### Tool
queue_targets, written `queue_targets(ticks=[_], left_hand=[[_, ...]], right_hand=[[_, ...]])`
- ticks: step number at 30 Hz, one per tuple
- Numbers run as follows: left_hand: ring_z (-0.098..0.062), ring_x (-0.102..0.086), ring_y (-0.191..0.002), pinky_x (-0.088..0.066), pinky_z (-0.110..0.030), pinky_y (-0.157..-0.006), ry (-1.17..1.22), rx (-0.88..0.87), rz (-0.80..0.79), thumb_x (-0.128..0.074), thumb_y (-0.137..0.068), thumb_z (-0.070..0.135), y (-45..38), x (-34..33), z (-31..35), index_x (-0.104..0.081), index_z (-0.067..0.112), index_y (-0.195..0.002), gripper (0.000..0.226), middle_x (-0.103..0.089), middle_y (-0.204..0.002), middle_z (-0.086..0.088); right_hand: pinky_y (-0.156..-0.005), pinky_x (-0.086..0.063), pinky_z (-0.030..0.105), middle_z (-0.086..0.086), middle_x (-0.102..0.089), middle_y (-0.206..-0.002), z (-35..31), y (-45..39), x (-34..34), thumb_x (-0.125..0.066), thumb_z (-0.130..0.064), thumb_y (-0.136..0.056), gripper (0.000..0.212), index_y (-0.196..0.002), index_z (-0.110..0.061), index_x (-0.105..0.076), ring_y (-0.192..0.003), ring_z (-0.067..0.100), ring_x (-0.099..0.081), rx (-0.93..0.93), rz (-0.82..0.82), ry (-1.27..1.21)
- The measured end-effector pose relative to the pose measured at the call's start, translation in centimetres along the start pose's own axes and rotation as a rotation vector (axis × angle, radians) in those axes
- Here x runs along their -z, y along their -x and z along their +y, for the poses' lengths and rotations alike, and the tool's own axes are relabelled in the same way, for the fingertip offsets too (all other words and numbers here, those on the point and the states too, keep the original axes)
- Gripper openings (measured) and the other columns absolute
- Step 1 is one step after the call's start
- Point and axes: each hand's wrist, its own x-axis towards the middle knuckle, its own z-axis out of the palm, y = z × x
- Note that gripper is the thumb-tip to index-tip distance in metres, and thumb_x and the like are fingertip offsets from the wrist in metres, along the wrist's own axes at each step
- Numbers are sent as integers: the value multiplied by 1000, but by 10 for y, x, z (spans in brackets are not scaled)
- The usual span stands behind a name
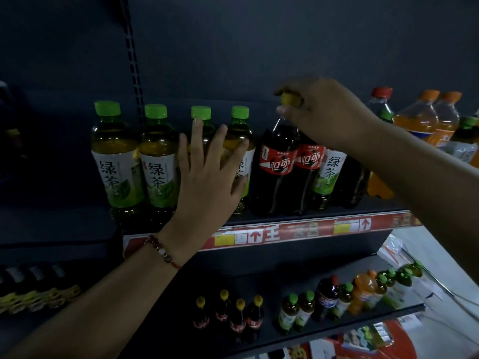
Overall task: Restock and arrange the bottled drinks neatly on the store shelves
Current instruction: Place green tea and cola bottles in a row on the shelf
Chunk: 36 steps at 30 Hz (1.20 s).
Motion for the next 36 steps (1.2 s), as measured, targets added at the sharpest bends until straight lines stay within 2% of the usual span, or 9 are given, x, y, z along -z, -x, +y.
queue_targets(ticks=[5,9,13,16,19,24,30,34,36], left_hand=[[-34,-13,-150,-14,-55,-120,209,58,-21,-55,-91,51,14,17,19,-34,21,-150,69,-37,-153,-10],[-7,-18,-144,-21,-44,-120,600,199,-115,-56,-89,58,32,39,54,-18,30,-155,80,-33,-154,6],[4,-43,-132,-44,-30,-108,1010,354,-218,-67,-83,54,50,61,99,-13,41,-154,91,-42,-145,24],[10,-52,-121,-47,-12,-94,1254,470,-217,-74,-79,37,62,74,141,-24,34,-151,88,-49,-132,36],[9,-58,-109,-48,-8,-83,1310,577,-149,-77,-74,23,77,80,177,-36,38,-137,77,-56,-115,39],[-1,-64,-108,-54,-17,-81,1372,717,-192,-78,-69,27,103,87,231,-40,37,-136,77,-62,-115,24],[-11,-67,-104,-55,-19,-77,1380,920,-174,-82,-74,21,135,81,279,-46,24,-137,73,-67,-114,7],[-10,-71,-91,-55,-18,-68,1391,1048,-151,-79,-69,21,157,73,299,-53,26,-125,62,-72,-99,8],[-11,-71,-89,-56,-19,-68,1379,1076,-162,-83,-72,21,167,68,306,-54,29,-122,59,-71,-98,9]], right_hand=[[-98,-42,36,0,-58,-127,-2,30,17,-54,-35,-95,38,-132,-25,-55,-115,18,-54,52,38,-71],[-80,-37,9,-18,-55,-117,2,56,30,-55,-38,-95,36,-130,-34,-54,-104,-1,-51,74,31,-204],[-74,-38,0,-30,-53,-101,12,86,38,-57,-39,-93,32,-125,-41,-55,-101,-15,-50,116,-22,-376],[-76,-34,-6,-32,-54,-99,22,115,40,-60,-34,-93,31,-123,-39,-57,-99,-21,-49,163,-60,-489],[-80,-35,-3,-29,-57,-108,33,144,35,-60,-31,-93,31,-123,-38,-58,-101,-18,-50,186,-92,-599],[-87,-44,6,-23,-59,-115,68,198,21,-63,-31,-91,41,-130,-35,-53,-106,-10,-56,101,-160,-903],[-87,-49,12,-37,-58,-115,109,289,-21,-59,-48,-84,41,-121,-59,-43,-109,-15,-54,-105,-477,-1270],[-80,-52,16,-22,-58,-115,120,353,-59,-66,-34,-76,53,-119,-52,-41,-104,-7,-60,-270,-699,-1429],[-75,-52,14,-25,-52,-111,120,381,-76,-71,-30,-73,63,-120,-51,-36,-95,-8,-61,-372,-823,-1433]])
